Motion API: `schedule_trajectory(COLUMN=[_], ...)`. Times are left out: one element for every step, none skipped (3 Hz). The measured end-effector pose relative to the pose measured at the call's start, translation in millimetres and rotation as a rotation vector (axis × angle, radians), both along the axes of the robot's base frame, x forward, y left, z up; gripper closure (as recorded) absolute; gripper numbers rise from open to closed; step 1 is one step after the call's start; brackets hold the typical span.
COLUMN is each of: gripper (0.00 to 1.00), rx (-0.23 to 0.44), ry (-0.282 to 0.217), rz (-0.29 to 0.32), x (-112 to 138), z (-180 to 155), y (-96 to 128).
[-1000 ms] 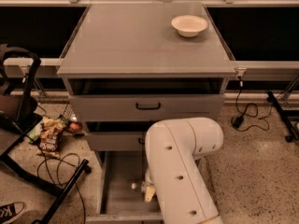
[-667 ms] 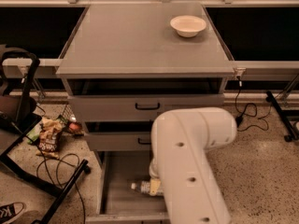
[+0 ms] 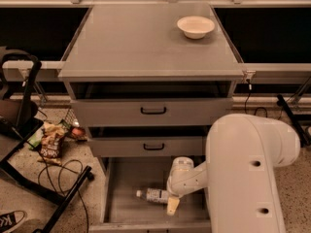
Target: Place blue plastic bottle into bottom drawer
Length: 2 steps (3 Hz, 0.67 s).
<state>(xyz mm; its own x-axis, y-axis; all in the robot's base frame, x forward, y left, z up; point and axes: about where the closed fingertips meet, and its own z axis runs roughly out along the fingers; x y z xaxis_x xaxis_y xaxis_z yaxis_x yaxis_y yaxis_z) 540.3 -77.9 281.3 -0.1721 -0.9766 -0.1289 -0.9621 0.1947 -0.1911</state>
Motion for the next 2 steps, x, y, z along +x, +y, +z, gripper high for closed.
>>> schedule_trajectory(gripper=[0.0, 0.0], rx=[0.001, 0.016], ry=[0.001, -0.025], rz=[-0.001, -0.01], x=[0.3, 3.4], z=[-1.8, 14.4], y=[0.6, 2.5])
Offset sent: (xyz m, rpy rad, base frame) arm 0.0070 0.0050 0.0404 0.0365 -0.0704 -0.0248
